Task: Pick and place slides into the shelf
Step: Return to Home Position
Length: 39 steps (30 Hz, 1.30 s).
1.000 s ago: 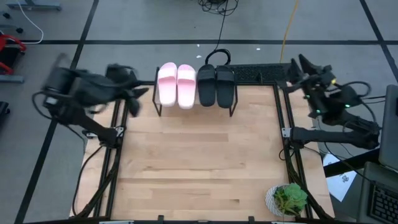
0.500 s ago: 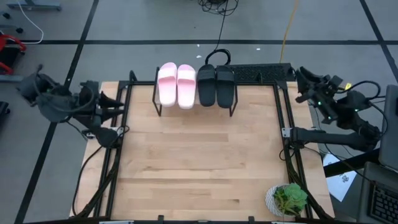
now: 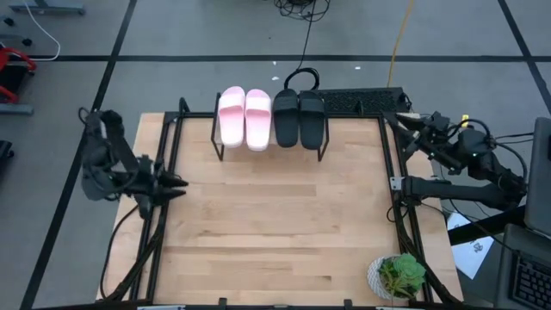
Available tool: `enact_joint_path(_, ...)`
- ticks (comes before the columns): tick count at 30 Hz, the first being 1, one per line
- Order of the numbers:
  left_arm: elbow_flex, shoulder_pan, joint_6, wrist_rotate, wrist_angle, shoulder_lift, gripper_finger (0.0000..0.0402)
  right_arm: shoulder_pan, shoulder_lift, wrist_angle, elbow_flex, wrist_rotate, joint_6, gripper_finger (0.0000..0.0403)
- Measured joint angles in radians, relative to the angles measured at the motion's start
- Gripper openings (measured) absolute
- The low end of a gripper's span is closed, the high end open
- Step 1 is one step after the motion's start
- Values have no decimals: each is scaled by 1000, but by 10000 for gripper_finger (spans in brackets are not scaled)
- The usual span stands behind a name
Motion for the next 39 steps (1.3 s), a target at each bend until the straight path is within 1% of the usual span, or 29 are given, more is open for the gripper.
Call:
enact_joint_path(4, -190, -24, 42, -129, 184, -103, 136, 0, -8, 35, 2, 97, -78, 155)
enact_joint_path(7, -301, -5, 111, -161, 355, -169, 136, 0, -32, 64, 10, 113, -114, 155)
enact_joint_path(9, -369, 25, 212, -133, 494, -190, 136, 0, -46, 65, 20, 100, -119, 155)
enact_joint_path(12, -452, 100, 356, -35, 723, -211, 136, 0, -59, 48, 26, 32, -130, 155)
enact_joint_path(15, -532, 208, 409, 92, 858, -200, 136, 0, -59, 34, 27, -41, -137, 155)
enact_joint_path(17, -567, 290, 401, 189, 896, -200, 136, 0, -59, 27, 27, -48, -136, 155)
enact_joint_path(19, -586, 375, 385, 290, 904, -200, 136, -1, -59, 5, 27, -67, -132, 155)
enact_joint_path(22, -590, 500, 379, 432, 853, -203, 136, 0, -59, -12, 27, -128, -133, 155)
enact_joint_path(24, -591, 571, 410, 518, 841, -234, 136, 0, -59, -17, 26, -166, -141, 155)
enact_joint_path(26, -591, 635, 423, 594, 811, -273, 136, 0, -59, -18, 16, -172, -143, 155)
enact_joint_path(29, -590, 722, 416, 670, 709, -349, 136, 0, -59, -17, -8, -172, -144, 155)
enact_joint_path(33, -591, 822, 384, 727, 596, -429, 136, 0, -58, 11, -64, -171, -145, 155)
enact_joint_path(37, -591, 876, 403, 824, 581, -469, 136, 0, -61, 28, -111, -171, -129, 155)
enact_joint_path(39, -591, 886, 420, 846, 581, -476, 136, 0, -70, 40, -142, -175, -114, 155)
